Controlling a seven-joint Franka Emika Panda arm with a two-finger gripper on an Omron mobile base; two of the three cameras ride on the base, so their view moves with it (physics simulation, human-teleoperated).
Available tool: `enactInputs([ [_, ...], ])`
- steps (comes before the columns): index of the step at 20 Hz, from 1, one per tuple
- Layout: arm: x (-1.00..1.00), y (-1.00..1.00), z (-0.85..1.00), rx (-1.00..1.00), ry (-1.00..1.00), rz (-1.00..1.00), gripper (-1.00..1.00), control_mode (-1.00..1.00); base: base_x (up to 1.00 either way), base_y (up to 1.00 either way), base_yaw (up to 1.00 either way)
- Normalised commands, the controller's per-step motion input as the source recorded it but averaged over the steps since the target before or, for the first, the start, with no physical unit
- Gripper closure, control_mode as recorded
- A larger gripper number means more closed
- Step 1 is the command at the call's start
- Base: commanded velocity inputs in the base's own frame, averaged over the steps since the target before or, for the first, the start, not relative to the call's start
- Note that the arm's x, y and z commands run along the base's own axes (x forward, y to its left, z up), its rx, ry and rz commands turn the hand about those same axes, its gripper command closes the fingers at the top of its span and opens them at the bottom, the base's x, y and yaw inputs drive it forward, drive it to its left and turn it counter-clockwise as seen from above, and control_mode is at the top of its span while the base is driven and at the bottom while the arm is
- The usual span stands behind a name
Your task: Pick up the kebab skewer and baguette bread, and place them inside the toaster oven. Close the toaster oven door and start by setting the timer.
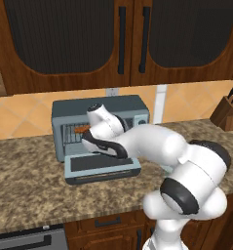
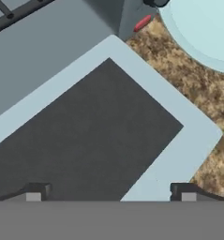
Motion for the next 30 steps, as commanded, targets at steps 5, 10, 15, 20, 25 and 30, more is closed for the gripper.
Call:
enactInputs([
  [5, -1.0, 0.04, 0.27, 0.07, 0.0, 0.31, -1.0, -1.0, 0.0, 0.0, 0.0],
  [10, -0.9, 0.03, -0.01, 0.1, 0.0, 0.38, -1.0, -1.0, 0.0, 0.0, 0.0],
  [15, -0.25, 0.17, -0.29, 0.16, 0.0, 0.29, -1.0, -1.0, 0.0, 0.0, 0.0],
  [20, 0.03, 0.27, -0.36, 0.09, -0.07, 0.18, -1.0, -1.0, 0.0, 0.0, 0.0],
  [25, 0.54, 0.24, -0.34, 0.0, -0.07, 0.12, -1.0, -1.0, 0.0, 0.0, 0.0],
  [30, 0.16, 0.05, -0.3, 0.0, -0.08, 0.08, -1.0, -1.0, 0.0, 0.0, 0.0],
])
